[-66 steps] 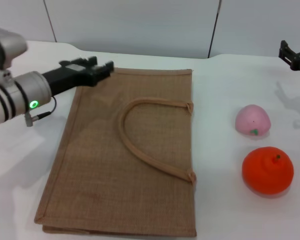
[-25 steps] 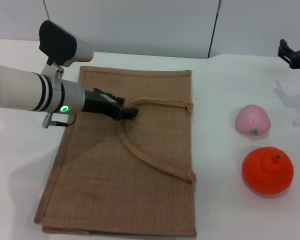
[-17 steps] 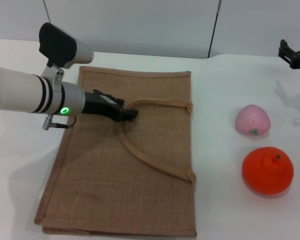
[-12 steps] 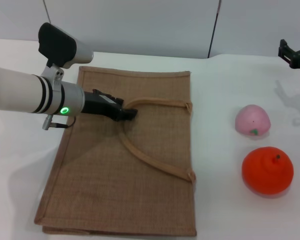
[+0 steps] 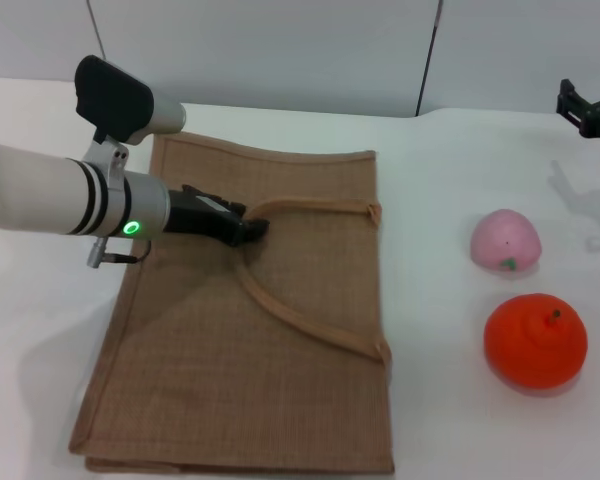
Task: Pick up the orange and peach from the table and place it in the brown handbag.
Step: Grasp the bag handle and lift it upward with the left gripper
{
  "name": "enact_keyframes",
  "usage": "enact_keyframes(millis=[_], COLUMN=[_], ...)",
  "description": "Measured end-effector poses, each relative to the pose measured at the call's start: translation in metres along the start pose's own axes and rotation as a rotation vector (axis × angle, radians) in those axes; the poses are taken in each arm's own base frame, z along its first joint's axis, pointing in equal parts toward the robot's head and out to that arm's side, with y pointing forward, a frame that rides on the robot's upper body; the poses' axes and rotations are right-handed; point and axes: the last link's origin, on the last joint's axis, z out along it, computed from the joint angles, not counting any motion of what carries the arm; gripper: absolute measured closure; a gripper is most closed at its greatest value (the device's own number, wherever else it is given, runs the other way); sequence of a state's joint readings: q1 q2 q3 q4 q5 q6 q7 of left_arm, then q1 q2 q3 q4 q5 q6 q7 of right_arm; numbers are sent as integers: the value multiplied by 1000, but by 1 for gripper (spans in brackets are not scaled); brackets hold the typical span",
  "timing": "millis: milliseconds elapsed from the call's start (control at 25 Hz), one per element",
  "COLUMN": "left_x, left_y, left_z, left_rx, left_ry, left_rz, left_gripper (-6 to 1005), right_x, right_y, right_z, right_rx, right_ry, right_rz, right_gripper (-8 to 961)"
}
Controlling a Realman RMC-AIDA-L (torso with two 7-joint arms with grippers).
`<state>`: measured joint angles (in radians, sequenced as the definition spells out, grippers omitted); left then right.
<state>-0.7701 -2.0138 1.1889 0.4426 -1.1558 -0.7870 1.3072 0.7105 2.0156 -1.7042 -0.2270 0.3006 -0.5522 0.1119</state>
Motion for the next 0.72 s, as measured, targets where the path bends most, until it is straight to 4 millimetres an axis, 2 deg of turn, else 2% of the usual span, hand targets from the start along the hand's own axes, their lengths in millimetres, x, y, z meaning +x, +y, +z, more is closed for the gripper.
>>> enact_keyframes(millis=[120,400,560,720], left_x=[1,9,16,26], left_y=[3,3,3,4], left_z=[1,0,-9,-26], left_rx=[-5,-5,-20,-50], left_ry=[4,37,68,119], left_rz=[-1,3,33,62], left_gripper=[488,719,878,878], right_x=[1,1,2,3], right_y=[0,0,0,1], right_z=[0,-1,-1,0], right_rx=[0,1,-3,-5], right_ry=[1,3,7,22], right_rz=[0,0,-4,-7], right_gripper=[92,91,91,91])
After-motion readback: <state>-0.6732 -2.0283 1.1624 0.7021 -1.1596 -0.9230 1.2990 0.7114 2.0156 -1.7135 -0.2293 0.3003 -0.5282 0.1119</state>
